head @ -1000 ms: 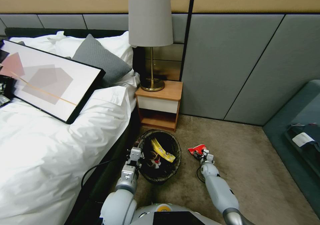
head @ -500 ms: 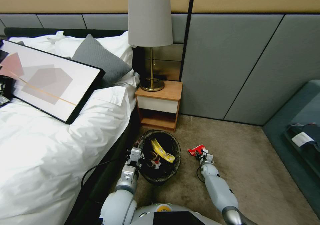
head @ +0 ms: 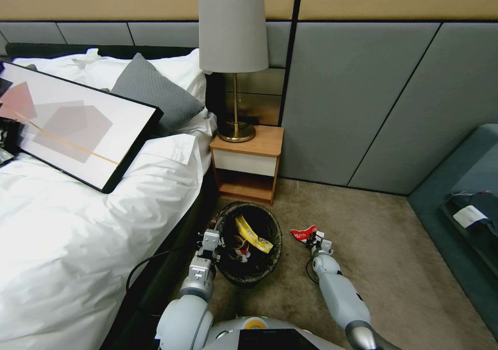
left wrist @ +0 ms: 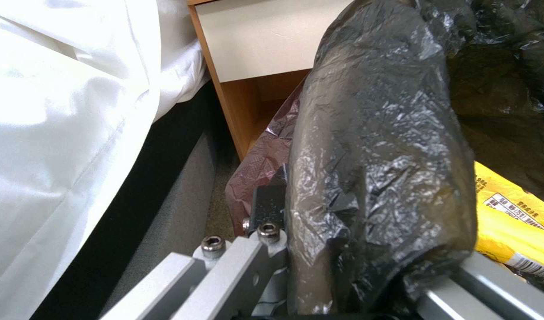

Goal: Pick up the trash bin, then pick up the garbage from the floor and place it into the trash bin.

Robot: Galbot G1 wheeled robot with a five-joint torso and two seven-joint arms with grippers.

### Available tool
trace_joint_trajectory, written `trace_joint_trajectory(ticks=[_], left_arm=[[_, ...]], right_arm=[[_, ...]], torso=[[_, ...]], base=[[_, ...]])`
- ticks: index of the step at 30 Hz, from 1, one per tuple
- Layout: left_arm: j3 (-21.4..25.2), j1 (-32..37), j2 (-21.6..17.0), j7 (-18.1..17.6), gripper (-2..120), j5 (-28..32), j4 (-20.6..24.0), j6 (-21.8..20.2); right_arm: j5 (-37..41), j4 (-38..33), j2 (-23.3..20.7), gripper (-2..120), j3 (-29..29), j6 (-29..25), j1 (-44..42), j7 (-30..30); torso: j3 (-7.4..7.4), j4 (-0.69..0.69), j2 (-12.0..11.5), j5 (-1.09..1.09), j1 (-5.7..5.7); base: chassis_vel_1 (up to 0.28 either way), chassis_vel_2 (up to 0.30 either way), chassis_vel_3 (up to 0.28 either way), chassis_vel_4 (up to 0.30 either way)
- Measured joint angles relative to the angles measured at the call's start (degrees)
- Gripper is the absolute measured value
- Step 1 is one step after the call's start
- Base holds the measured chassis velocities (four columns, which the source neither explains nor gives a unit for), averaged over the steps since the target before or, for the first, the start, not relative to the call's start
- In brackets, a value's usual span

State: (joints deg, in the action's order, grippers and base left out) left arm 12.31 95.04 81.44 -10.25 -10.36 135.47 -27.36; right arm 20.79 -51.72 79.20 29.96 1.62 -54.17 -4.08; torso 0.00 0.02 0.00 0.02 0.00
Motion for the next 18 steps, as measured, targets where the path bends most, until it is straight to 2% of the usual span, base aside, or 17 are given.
trace_joint_trajectory(ticks=[7, 11, 13, 14, 16, 18], left_arm=[[0.0, -0.1, -0.1, 0.0, 1, 0.0, 0.0, 0.0], [0.0, -0.2, 0.0, 0.0, 1, 0.1, 0.0, -0.1], [-0.1, -0.2, 0.0, 0.1, 1, 0.1, 0.0, -0.1], [-0.1, -0.2, 0.0, 0.1, 1, 0.1, 0.0, -0.1], [-0.1, -0.2, -0.1, 0.1, 1, 0.1, 0.0, -0.1], [-0.1, -0.2, -0.1, 0.1, 1, 0.1, 0.0, -0.1]], right_arm=[[0.1, -3.7, 0.0, 0, 0.0, -2.0, -1.7, 0.0], [0.1, -11.3, -0.2, 0, 0.1, -4.4, -4.3, -0.5], [0.1, -19.4, -0.4, 0, 0.2, -6.5, -6.9, -0.7], [0.1, -19.4, -0.4, 0, 0.2, -6.5, -6.9, -0.7], [-0.4, -28.9, -0.7, 0, 0.4, -8.7, -10.2, -0.4], [-0.4, -28.9, -0.7, 0, 0.4, -8.7, -10.2, -0.4]], torso=[[0.0, -0.01, 0.0, 0.01, 0.0], [0.0, -0.02, 0.0, 0.0, 0.0], [0.0, -0.01, 0.0, -0.02, 0.0], [0.0, -0.01, 0.0, -0.02, 0.0], [0.0, -0.01, 0.0, -0.03, 0.0], [0.0, -0.01, 0.0, -0.03, 0.0]], base=[[0.0, 0.0, 0.0, 0.0], [0.0, 0.0, 0.0, 0.0], [0.0, 0.0, 0.0, 0.0], [0.0, 0.0, 0.0, 0.0], [0.0, 0.0, 0.0, 0.0], [0.0, 0.0, 0.0, 0.0]])
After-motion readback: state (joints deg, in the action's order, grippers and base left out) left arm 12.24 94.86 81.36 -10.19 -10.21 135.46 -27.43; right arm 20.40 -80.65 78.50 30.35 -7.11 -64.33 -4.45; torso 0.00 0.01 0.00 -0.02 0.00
